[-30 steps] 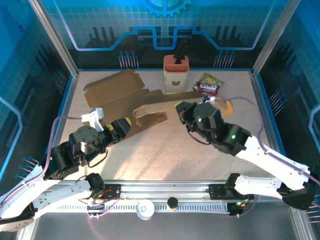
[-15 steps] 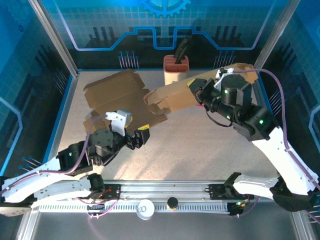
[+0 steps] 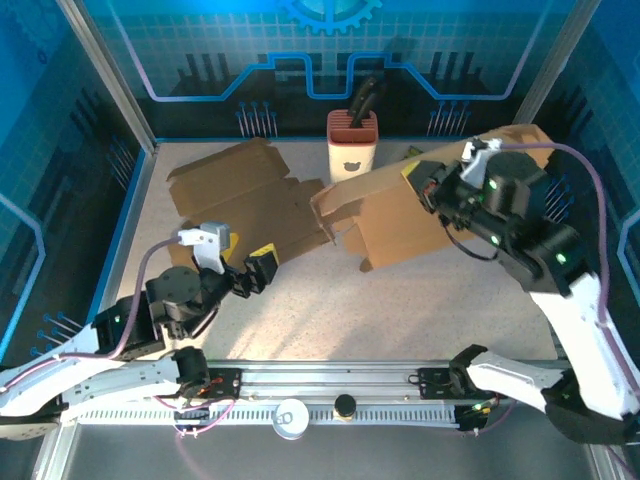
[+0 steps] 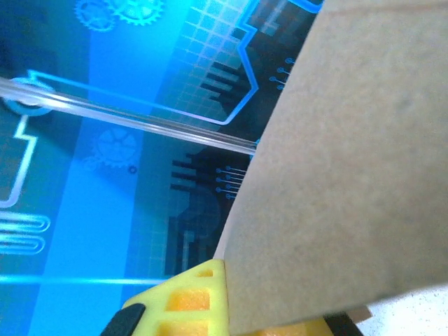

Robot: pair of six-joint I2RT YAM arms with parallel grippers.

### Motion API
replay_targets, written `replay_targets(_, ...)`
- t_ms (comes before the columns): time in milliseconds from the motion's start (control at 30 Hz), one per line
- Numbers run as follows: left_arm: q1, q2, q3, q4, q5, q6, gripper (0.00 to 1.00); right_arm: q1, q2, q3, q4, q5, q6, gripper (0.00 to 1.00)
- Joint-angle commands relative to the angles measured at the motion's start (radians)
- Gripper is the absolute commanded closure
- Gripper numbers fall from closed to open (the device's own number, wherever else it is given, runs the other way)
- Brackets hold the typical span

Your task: Fold the paper box

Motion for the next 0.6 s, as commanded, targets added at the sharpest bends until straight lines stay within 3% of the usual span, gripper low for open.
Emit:
replay_targets(0, 0.037, 0.032, 0.027, -0.064, 0.026, -0.059, 0.06, -0.052, 0.169, -0.048, 0.083, -0.149, 0.004, 1.00)
replay_targets(167, 0.064, 0.126, 0.013, -0.055, 0.112, -0.030, 0.01, -0.077, 0.271, -0.059, 0.131, -0.158, -0.003, 1.00)
replay_targets(433, 0.087, 0.283, -0.076, 0.075, 0.018, 0.003, 0.01, -0.087, 0.311, -0.143, 0.210, -0.191, 0.015, 1.00)
replay_targets(567, 0.131, 0.335, -0.105, 0.150, 0.041, 0.022, 0.01, -0.087, 0.309, -0.168, 0.226, -0.199, 0.023, 1.00)
